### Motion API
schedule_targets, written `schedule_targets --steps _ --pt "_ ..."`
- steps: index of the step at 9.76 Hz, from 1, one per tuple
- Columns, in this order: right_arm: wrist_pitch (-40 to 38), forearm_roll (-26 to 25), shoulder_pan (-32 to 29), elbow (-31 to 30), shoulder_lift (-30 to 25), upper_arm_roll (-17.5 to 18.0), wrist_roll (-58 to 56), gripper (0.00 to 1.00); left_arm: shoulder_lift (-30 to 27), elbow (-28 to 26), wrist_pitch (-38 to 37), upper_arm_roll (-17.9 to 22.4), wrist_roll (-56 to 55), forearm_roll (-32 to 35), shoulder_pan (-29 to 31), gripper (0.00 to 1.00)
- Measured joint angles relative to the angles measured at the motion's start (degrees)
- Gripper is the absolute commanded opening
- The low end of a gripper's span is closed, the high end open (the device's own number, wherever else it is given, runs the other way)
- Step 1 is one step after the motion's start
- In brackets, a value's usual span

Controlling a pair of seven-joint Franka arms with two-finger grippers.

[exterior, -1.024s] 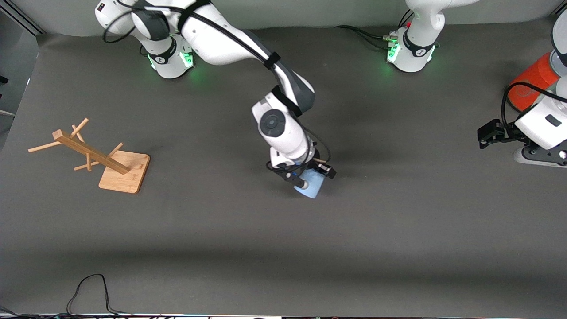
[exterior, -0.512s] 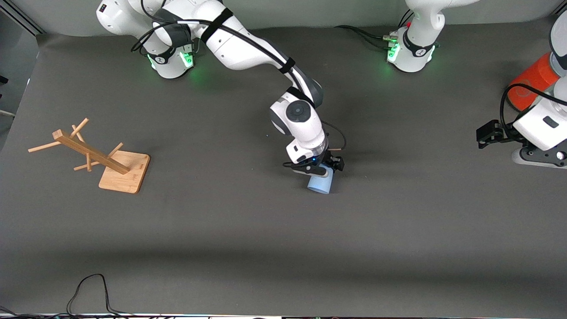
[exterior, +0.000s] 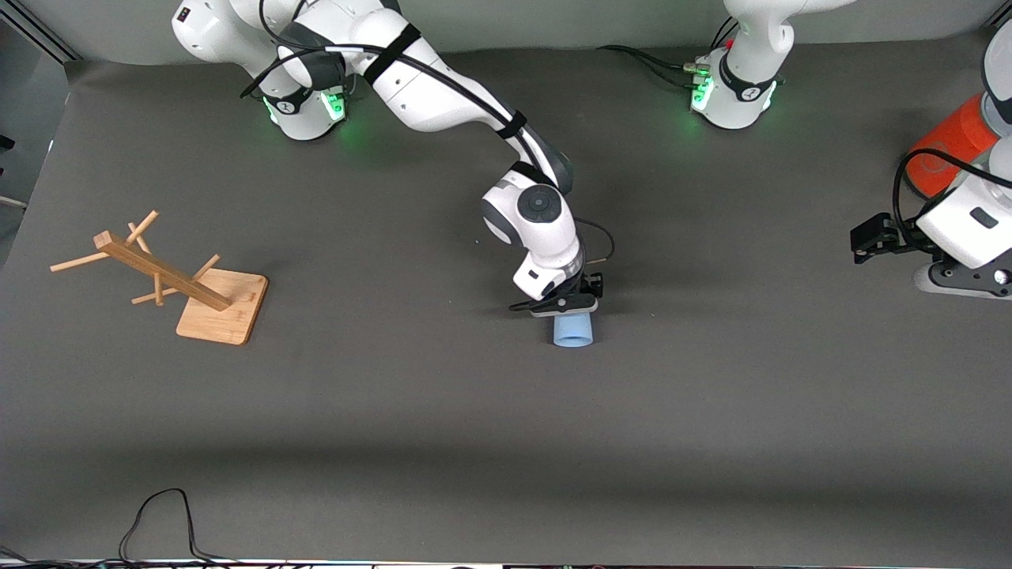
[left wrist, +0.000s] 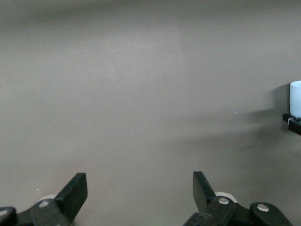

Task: Rotate and upright cup with both arms
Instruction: 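Lay the cup on its side on the table and open the right gripper, then draw the right gripper back while the left gripper reaches the cup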

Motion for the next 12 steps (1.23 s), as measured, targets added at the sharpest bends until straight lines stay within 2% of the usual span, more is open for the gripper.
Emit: schedule_targets --steps 2,5,6,9,10,12 --pt "-7.7 -0.2 0.4 1.6 -1.2 0.0 -0.6 1.00 0.2 -0.1 -1.6 0.0 -9.7 -1.2 0.0 1.00" --pt "-19.5 -0.4 1.7 1.2 -7.2 -0.1 -5.5 1.00 1.7 -0.2 -2.2 0.0 -26.9 -4.1 0.0 1.00" --pt "-22.5 -0.4 1.6 -0.4 -10.1 -0.5 -7.8 1.00 2.2 -0.2 -2.8 0.1 -33.6 -6.6 0.2 1.00" --pt "-26.1 -0.4 -1.2 -11.0 -22.2 -2.5 -14.5 1.00 5.4 -0.1 -3.6 0.2 -52.6 -12.2 1.3 1.00" --pt "-29.1 -0.5 -2.1 -13.1 -26.3 -4.0 -16.1 1.00 7.3 0.2 -3.5 -0.1 -58.3 -13.6 1.1 1.00" --pt "-35.4 -0.6 -2.5 -15.0 -33.3 -9.6 -20.5 1.00 13.0 2.8 -3.2 -1.3 -67.0 -15.0 -1.5 1.00"
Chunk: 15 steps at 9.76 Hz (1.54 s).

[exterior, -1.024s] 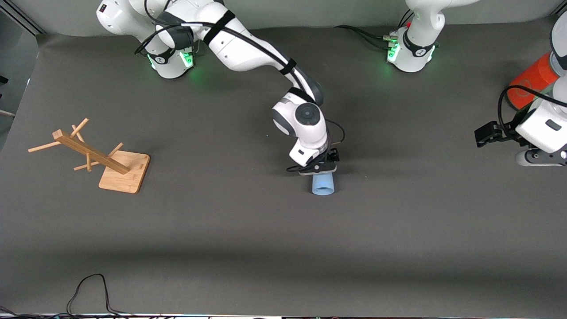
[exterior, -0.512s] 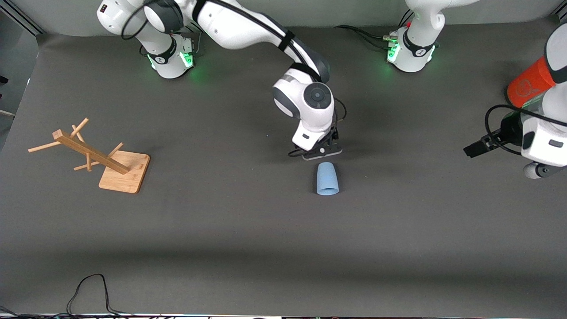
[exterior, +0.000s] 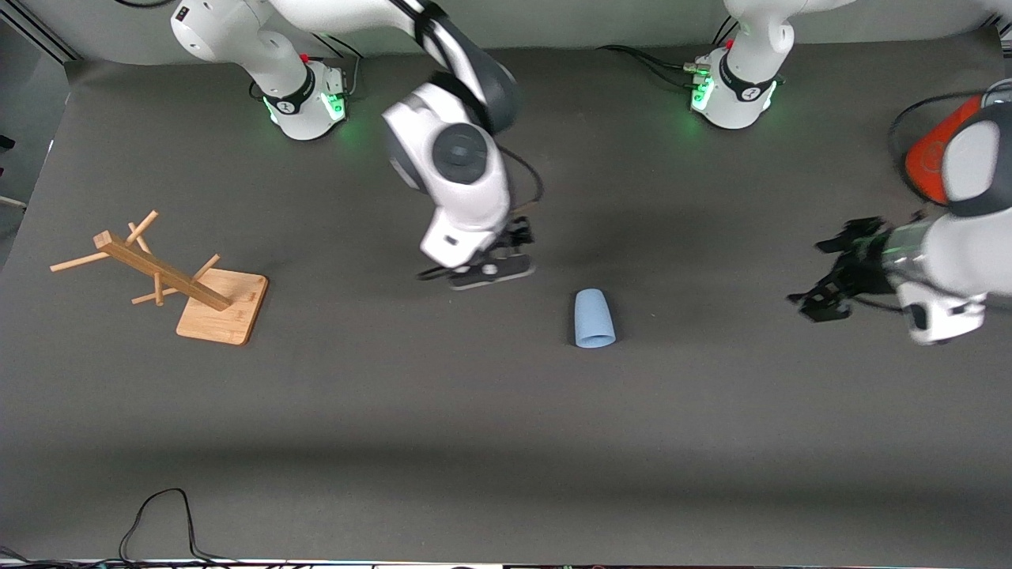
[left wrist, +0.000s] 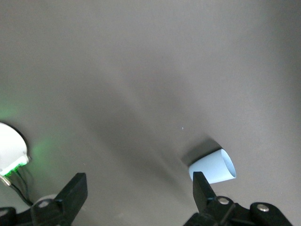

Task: Rotate and upright cup with both arms
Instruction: 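Draw the right gripper back while the left gripper reaches the cup, then grasp the rim of the lying cup with the left gripper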

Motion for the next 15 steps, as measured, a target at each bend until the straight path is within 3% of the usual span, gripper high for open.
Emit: schedule_targets --steps 3,6,8,9,10,11,12,13,15 --pt "-7.3 -0.1 -0.2 -1.1 -6.4 -9.6 -11.7 1.00 10.9 6.3 0.9 -0.5 -9.7 0.0 -9.1 1.00" --pt "-13.7 -1.3 -0.3 -2.3 -12.2 -18.4 -19.8 1.00 20.9 12.0 3.6 -0.4 -14.8 1.5 -13.5 1.00" --pt "-15.5 -2.8 -1.7 -5.7 -17.1 -20.1 -22.2 1.00 25.4 12.7 7.2 -0.4 -18.9 4.8 -15.0 1.00" --pt "-15.7 -3.3 -4.5 -7.1 -18.9 -18.4 -22.3 1.00 27.4 12.9 8.8 -0.4 -21.0 6.9 -15.3 1.00" --pt "-16.0 -4.1 -8.9 -7.9 -20.3 -14.4 -22.4 1.00 29.1 13.1 9.8 -0.4 -22.3 8.2 -15.6 0.97" --pt "-16.3 -6.2 -14.2 -8.6 -21.7 -8.9 -22.4 1.00 30.1 13.2 10.3 -0.4 -23.0 8.5 -16.0 0.79" --pt "-16.7 -8.2 -19.5 -9.6 -23.2 -3.4 -22.4 1.00 30.6 13.2 10.2 -0.4 -24.2 8.6 -16.9 0.35" --pt "-16.8 -9.3 -24.0 -11.4 -24.9 1.0 -22.4 1.00 31.0 13.2 10.1 -0.4 -26.6 8.6 -17.9 0.00" --pt "-16.8 -9.8 -34.1 -15.2 -28.0 8.7 -22.8 1.00 31.6 13.2 8.5 -0.4 -30.0 8.6 -19.1 0.00"
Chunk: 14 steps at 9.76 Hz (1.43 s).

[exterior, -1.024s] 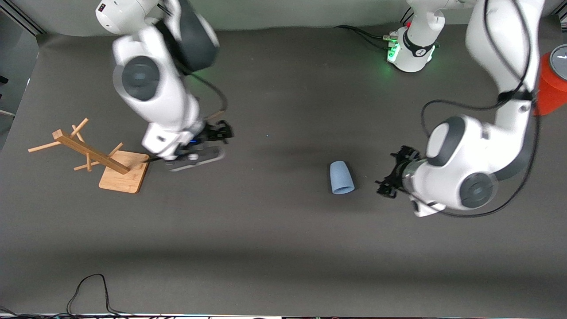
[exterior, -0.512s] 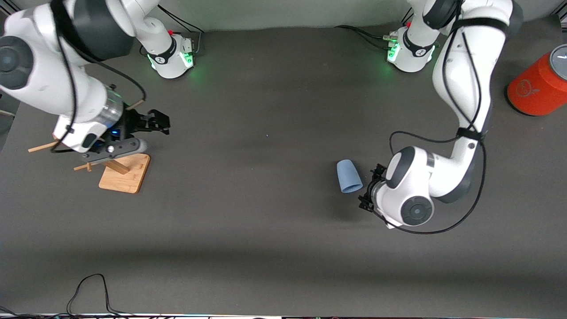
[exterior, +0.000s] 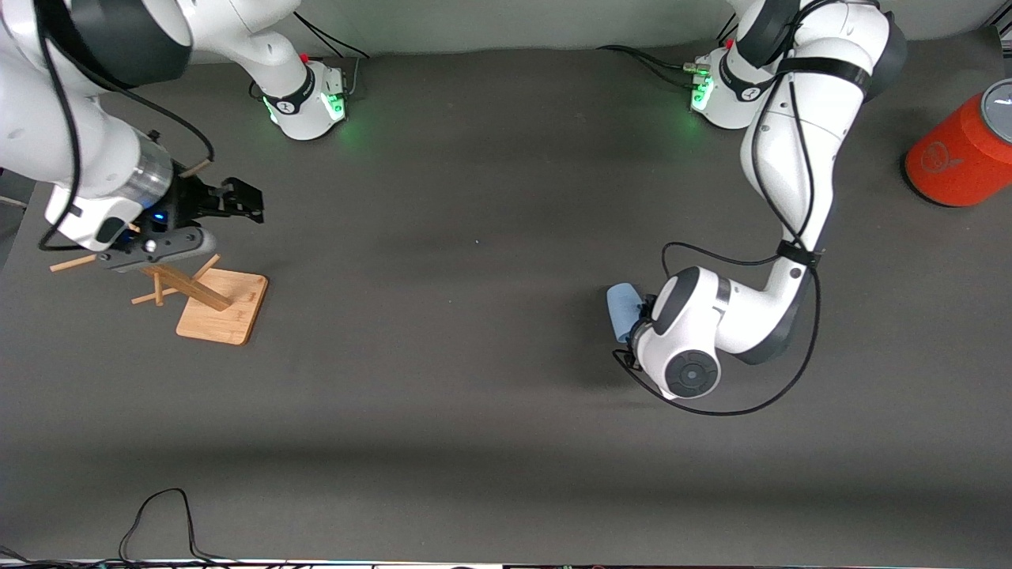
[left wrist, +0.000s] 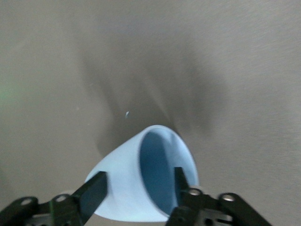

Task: Rotate and upright cup with both arms
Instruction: 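Grasp the rim of the lying cup with the left gripper, then rotate the cup upright and set it on the table with the left gripper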

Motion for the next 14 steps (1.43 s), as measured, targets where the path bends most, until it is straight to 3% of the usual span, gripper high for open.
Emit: schedule_targets --steps 2,6,10,12,14 --pt "0.1 -0.1 -8.8 -1.9 -1.1 6.2 -2.0 1.00 0.0 0.4 -2.1 0.2 -0.3 0.0 0.1 0.00" --pt "0.3 -0.2 -9.8 -3.0 -0.9 7.2 -3.5 1.00 0.0 3.3 -6.5 -1.7 -1.2 -0.1 0.0 0.00" --pt "2.4 -0.6 -9.8 -3.0 1.0 7.5 -3.5 1.00 -0.1 6.0 -7.1 -8.1 -9.9 -0.1 -0.4 0.00" --pt "2.4 -1.1 -9.6 -2.9 1.3 7.7 -3.5 1.00 -0.6 7.7 -3.1 -9.8 -18.1 0.4 -2.3 0.00" --pt "2.3 -1.3 -9.3 -2.9 1.5 8.0 -3.5 1.00 -2.4 8.4 3.7 -9.8 -29.2 5.9 -5.3 0.00"
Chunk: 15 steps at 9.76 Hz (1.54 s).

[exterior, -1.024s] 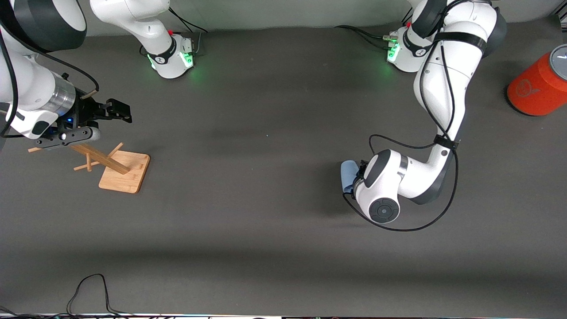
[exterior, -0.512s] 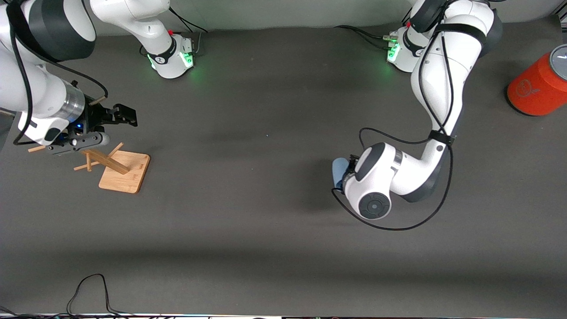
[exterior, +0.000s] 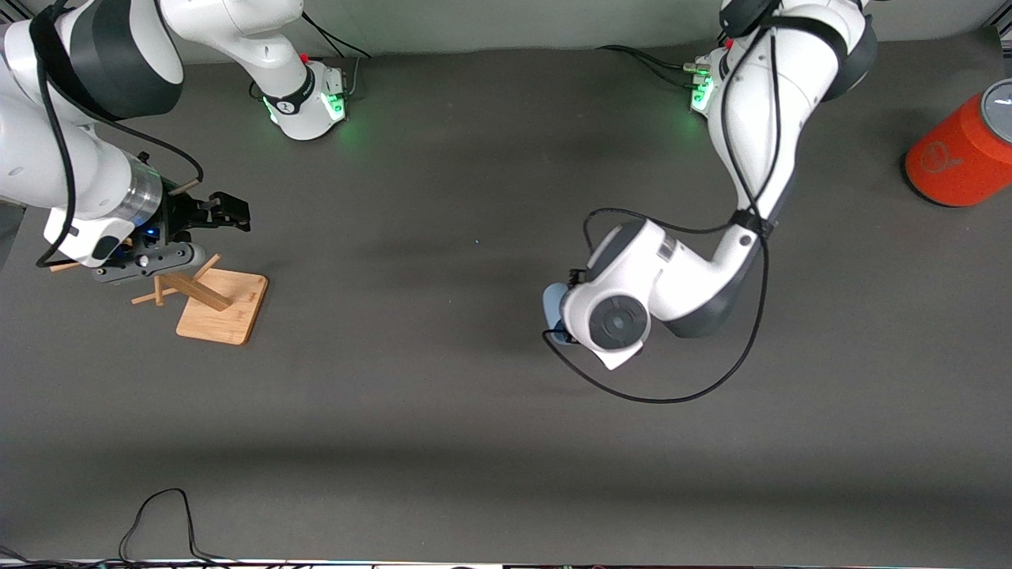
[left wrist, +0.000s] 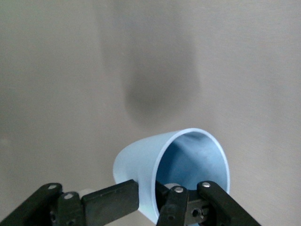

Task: Rotate and upright cup with both arms
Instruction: 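Rotate the cup upright and set it on the table with the left gripper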

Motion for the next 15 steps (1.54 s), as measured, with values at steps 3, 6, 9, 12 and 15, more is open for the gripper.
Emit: schedule_targets --steps 3,6,9,12,15 --pt "-0.4 -0.1 0.1 0.0 0.1 0.1 0.0 1.00 -0.6 -1.9 4.0 0.0 -23.8 15.6 -4.7 0.00" --pt "-1.1 -0.1 0.5 -0.1 0.2 0.2 0.0 1.00 -0.2 -5.2 4.6 0.1 -34.0 21.5 -8.5 0.00" --pt "-1.1 -0.1 1.2 -0.1 0.2 0.2 0.0 1.00 -0.1 -6.7 4.6 0.3 -37.3 24.8 -13.0 0.00" --pt "-1.1 -0.1 1.2 -0.1 0.2 0.2 0.0 1.00 0.0 -8.3 4.6 1.0 -39.9 27.9 -15.6 0.32" --pt "-1.1 -0.1 1.2 -0.1 0.2 0.2 0.0 1.00 0.0 -8.4 4.6 1.5 -40.0 29.0 -15.6 1.00"
